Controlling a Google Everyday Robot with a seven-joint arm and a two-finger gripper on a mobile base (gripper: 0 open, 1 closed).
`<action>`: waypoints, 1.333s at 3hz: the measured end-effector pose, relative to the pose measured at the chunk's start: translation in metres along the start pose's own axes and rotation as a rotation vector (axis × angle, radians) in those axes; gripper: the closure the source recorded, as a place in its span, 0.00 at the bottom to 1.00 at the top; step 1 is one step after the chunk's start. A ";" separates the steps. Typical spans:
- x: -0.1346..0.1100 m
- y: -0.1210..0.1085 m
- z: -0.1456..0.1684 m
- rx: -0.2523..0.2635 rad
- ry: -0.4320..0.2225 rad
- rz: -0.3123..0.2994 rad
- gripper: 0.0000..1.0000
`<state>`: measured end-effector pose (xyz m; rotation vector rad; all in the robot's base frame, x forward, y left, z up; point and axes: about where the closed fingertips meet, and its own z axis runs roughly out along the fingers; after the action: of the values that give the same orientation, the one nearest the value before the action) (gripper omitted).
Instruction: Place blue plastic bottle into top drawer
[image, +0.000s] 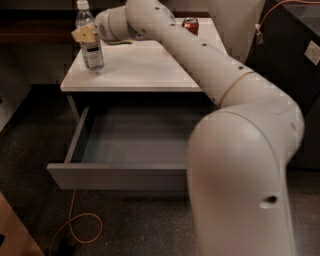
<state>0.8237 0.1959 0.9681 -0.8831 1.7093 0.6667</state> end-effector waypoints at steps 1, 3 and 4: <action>-0.006 0.012 -0.041 0.008 -0.036 -0.012 0.95; 0.011 0.044 -0.125 -0.006 -0.038 -0.004 1.00; 0.023 0.052 -0.160 -0.027 -0.017 -0.008 1.00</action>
Offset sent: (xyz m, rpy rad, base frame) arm -0.1222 -0.0927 0.0331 0.0442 -0.0322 -0.0127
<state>0.6895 0.0945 0.9940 -0.9000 1.6844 0.6913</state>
